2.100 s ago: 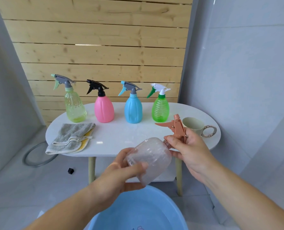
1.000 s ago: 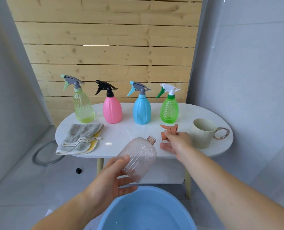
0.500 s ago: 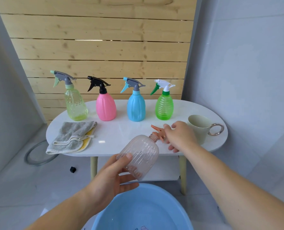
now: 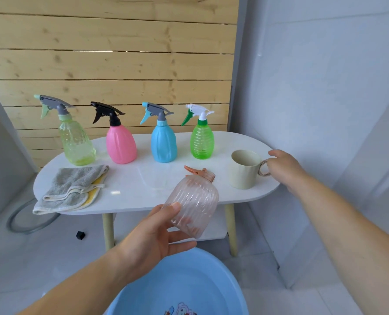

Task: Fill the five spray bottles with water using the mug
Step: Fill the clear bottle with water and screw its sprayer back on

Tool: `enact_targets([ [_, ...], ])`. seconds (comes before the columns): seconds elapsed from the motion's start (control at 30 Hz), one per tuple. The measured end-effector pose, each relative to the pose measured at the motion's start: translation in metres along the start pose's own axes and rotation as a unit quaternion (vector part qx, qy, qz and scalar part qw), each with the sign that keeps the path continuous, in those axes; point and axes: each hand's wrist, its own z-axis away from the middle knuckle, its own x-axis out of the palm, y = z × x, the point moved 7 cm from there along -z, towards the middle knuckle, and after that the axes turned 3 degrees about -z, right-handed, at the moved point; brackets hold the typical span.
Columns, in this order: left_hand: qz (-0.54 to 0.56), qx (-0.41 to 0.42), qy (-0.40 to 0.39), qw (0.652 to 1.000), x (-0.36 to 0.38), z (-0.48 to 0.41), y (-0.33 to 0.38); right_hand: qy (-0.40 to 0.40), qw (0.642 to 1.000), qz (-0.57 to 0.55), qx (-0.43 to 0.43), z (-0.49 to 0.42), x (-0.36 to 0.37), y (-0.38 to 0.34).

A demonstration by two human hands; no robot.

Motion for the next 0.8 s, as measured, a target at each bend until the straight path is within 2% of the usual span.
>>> enact_targets([
  [0.23,0.006,0.004,-0.021,1.000,0.004,0.008,-0.001,0.017,0.992,0.109,-0.055,0.013,0.003,0.015],
  [0.37,-0.014,0.014,-0.015,1.000,0.003,0.017,-0.001,-0.053,0.996,-0.055,-0.049,0.032,0.011,0.017],
  [0.57,-0.031,0.022,-0.031,0.999,-0.002,0.037,-0.002,-0.161,0.961,-0.226,0.011,0.099,0.027,0.009],
  [0.67,-0.036,0.041,-0.039,0.998,-0.006,0.051,0.000,-0.213,0.943,-0.254,0.042,0.138,0.049,0.021],
  [0.8,-0.087,0.064,-0.038,0.993,-0.014,0.064,0.004,-0.266,0.935,-0.213,0.101,0.180,0.099,0.062],
])
